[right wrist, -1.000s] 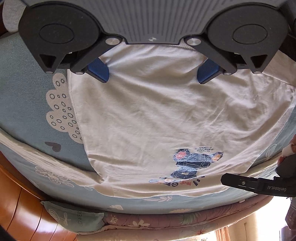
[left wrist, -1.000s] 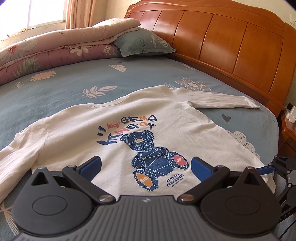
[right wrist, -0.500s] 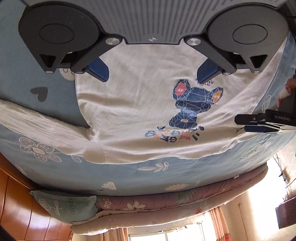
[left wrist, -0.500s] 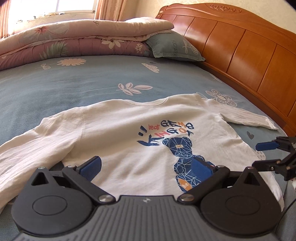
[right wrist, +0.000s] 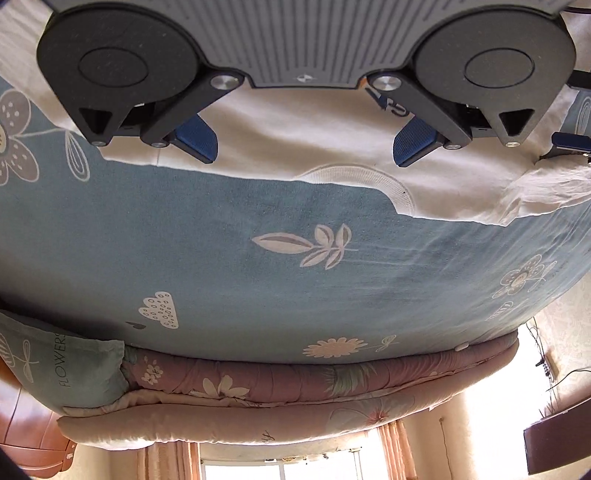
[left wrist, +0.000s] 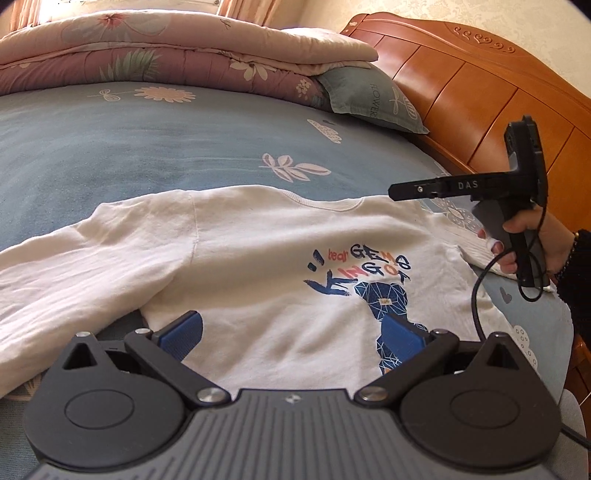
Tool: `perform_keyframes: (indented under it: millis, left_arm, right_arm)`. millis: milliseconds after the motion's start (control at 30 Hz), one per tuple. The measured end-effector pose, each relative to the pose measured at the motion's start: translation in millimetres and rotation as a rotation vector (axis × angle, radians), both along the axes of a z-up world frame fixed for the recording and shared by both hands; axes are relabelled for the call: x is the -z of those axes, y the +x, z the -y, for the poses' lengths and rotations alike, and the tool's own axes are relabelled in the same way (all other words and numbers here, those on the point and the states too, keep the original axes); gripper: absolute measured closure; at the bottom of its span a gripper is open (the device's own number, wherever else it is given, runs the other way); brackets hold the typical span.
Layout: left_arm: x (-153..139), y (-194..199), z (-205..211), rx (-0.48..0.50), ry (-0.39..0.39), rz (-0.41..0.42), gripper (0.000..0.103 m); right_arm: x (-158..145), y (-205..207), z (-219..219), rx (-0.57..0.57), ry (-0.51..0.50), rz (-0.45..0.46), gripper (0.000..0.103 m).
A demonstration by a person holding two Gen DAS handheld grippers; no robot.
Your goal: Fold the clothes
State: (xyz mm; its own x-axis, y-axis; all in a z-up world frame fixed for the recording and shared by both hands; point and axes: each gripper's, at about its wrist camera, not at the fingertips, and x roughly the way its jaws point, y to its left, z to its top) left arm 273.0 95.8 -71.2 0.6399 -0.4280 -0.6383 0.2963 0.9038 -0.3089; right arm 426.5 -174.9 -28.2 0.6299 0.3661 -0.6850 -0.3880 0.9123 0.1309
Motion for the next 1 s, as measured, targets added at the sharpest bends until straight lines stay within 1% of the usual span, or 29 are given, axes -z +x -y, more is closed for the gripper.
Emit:
perform_keyframes:
  millis: [67, 133, 233, 333, 433, 700, 900, 1000]
  left_arm:
    - [-1, 1, -6, -0.017, -0.006, 0.001, 0.001]
    - [-5, 0, -15, -0.031, -0.017, 0.009, 0.001]
    - [-9, 0, -24, -0.047, -0.036, 0.014, 0.001]
    - [-11, 1, -31, -0.061, -0.053, 0.018, 0.001]
    - [-13, 2, -38, -0.074, -0.070, 0.021, 0.001]
    - [-19, 3, -56, -0.108, -0.112, 0.030, 0.001]
    - [-21, 1, -49, -0.088, -0.112, 0.040, 0.001]
    - [-22, 1, -44, -0.080, -0.099, 0.043, 0.001]
  right_arm:
    - [5, 21, -12, -0.048, 0.031, -0.014, 0.000]
    - [11, 37, -30, -0.129, 0.066, -0.031, 0.000]
    - [19, 53, -65, -0.274, 0.082, -0.044, 0.000]
    - [30, 65, -104, -0.405, 0.087, -0.080, 0.000]
    - [40, 71, -130, -0.487, 0.096, -0.112, 0.000]
    - [25, 30, -135, -0.603, 0.106, -0.119, 0.000]
    - [14, 0, -138, -0.690, 0.114, -0.124, 0.000]
    - [21, -24, -143, -0.725, 0.062, -0.150, 0.000]
